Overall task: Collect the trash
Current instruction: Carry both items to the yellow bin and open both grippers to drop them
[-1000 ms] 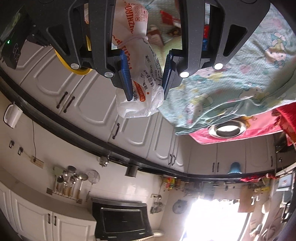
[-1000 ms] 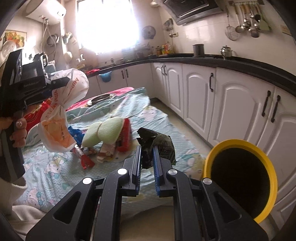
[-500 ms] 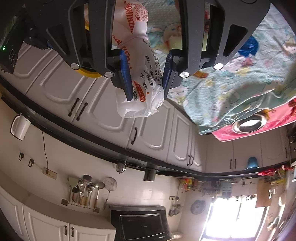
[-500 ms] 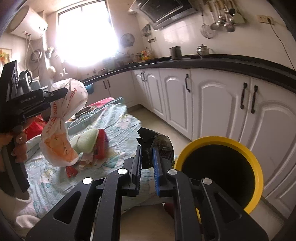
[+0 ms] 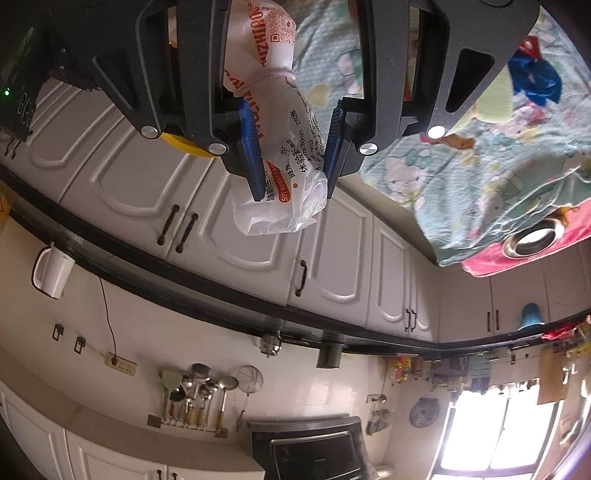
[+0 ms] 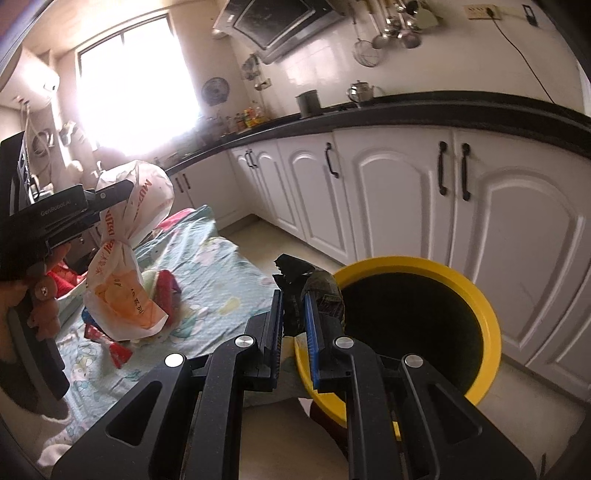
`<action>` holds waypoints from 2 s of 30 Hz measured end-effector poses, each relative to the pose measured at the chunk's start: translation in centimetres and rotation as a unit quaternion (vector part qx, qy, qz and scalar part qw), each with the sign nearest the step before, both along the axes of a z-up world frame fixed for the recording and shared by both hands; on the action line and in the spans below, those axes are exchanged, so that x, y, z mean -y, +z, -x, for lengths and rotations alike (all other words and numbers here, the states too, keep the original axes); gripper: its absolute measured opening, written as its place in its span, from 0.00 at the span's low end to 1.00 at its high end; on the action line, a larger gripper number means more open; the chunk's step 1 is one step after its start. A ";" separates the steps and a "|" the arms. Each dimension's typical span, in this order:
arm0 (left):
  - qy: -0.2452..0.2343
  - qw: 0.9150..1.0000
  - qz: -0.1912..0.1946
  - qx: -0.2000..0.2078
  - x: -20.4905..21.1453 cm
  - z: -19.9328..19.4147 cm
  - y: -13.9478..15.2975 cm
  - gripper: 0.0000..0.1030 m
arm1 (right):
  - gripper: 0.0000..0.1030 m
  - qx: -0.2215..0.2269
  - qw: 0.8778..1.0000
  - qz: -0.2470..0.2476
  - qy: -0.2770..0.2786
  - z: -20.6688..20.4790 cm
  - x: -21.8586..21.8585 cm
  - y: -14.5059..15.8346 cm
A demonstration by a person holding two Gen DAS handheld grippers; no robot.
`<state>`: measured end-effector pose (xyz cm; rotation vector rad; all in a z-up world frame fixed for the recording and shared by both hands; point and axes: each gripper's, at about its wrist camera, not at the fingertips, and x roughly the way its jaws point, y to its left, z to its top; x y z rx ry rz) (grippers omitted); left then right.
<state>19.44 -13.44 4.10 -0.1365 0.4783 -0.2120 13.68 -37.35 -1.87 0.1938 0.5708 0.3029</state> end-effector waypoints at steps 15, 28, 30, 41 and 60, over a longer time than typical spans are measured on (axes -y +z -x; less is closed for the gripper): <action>-0.025 0.999 -0.021 -0.010 5.3 -2.2 -2.7 0.24 | 0.11 -0.023 0.998 -0.018 -0.049 -0.5 3.7 -1.8; -0.048 0.998 -0.030 -0.035 10.2 -5.8 -5.0 0.26 | 0.11 -0.054 0.996 -0.033 -0.070 -1.0 5.3 -3.5; -0.054 0.997 -0.036 -0.037 11.0 -6.2 -5.4 0.26 | 0.11 -0.058 0.995 -0.034 -0.072 -1.1 5.5 -3.8; -0.080 0.994 -0.049 -0.063 13.6 -8.1 -7.3 0.29 | 0.11 -0.075 0.993 -0.042 -0.086 -1.5 6.5 -5.1; -0.065 0.995 -0.023 -0.066 9.7 -6.4 -6.8 0.85 | 0.51 -0.071 0.988 -0.039 -0.134 -0.9 7.7 -5.2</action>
